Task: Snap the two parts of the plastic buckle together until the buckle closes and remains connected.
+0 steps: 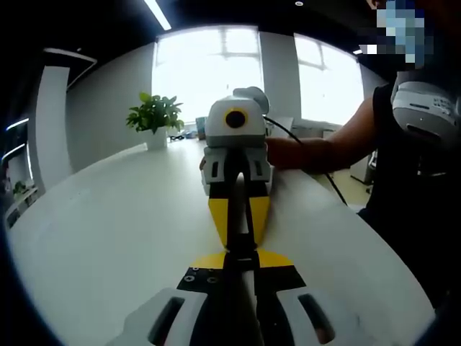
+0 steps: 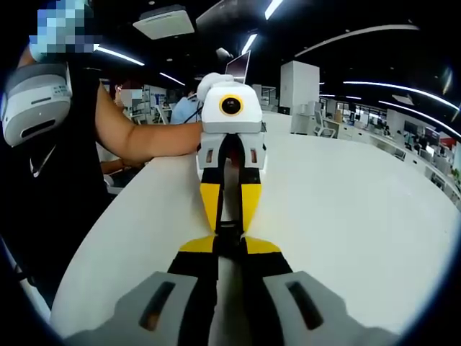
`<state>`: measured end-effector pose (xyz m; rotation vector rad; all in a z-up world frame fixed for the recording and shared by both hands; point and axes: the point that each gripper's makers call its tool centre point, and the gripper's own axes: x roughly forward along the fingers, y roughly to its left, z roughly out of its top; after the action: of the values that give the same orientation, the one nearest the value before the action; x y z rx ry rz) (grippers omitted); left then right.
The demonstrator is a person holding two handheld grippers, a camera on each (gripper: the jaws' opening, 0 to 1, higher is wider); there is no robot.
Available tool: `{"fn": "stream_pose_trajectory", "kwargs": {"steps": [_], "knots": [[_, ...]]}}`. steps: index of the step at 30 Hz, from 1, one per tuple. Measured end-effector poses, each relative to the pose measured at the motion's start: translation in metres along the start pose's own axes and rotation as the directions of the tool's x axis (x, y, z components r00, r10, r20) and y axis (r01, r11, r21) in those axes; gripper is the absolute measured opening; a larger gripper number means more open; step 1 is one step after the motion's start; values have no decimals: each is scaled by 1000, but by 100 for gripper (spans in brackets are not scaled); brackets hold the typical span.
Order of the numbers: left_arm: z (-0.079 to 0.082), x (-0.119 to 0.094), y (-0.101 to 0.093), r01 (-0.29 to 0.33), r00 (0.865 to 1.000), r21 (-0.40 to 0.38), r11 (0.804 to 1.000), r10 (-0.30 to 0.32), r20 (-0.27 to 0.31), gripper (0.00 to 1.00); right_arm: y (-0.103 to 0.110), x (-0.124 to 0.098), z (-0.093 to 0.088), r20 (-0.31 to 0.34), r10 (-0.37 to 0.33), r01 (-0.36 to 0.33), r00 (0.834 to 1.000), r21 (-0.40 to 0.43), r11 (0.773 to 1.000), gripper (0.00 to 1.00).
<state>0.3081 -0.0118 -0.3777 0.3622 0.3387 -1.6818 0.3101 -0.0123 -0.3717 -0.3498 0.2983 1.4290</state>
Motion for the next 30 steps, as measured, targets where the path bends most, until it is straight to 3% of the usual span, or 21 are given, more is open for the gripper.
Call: {"fn": "stream_pose_trajectory", "kwargs": {"steps": [25,30], "knots": [[1,0,1,1,1000,46,999,-2,15,12,-3,-3,2,17,-2,2,1000,10,1000,9],[2,0,3,-8,1000,50,999,7,24,18,-2,-3,3,23,-2,1,1000,12,1000,9]]}}
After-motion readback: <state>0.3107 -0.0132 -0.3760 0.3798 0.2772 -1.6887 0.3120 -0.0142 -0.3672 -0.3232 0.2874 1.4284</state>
